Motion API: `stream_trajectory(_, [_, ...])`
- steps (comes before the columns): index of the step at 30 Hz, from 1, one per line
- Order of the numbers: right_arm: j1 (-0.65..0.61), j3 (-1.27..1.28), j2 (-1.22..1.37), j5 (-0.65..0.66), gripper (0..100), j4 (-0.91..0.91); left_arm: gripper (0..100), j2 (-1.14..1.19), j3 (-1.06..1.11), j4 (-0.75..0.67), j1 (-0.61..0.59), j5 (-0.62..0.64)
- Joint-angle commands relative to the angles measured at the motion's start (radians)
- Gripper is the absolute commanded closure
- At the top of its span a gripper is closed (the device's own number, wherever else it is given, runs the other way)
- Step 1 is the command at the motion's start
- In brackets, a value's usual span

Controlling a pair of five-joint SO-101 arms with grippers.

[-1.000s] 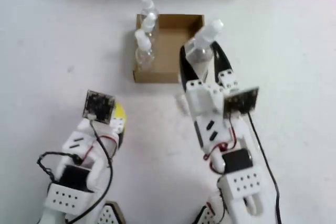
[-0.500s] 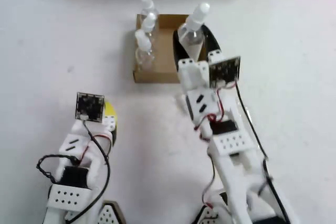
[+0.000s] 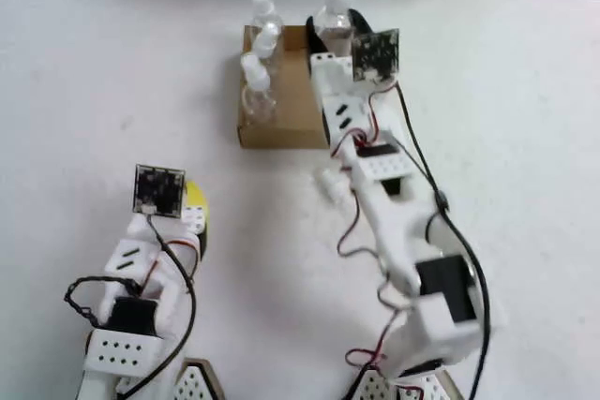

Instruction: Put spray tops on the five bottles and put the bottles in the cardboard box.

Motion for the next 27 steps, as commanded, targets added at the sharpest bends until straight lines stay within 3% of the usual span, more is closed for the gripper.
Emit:
stream_trajectory(1, [0.021,-0.167,0.104,0.009,98.3,-0.022,98,-0.015,-0.005,-0.028,-0.005,-0.009])
stream_trajectory(22, [0.062,-0.600,0.550,0.012,98.4,-0.050,98,-0.015,-0.003,-0.028,-0.007,-0.011])
stream_trajectory(27, [0.050,-0.600,0.622,0.147,98.4,-0.179,98,-0.015,-0.003,-0.028,-0.007,-0.011])
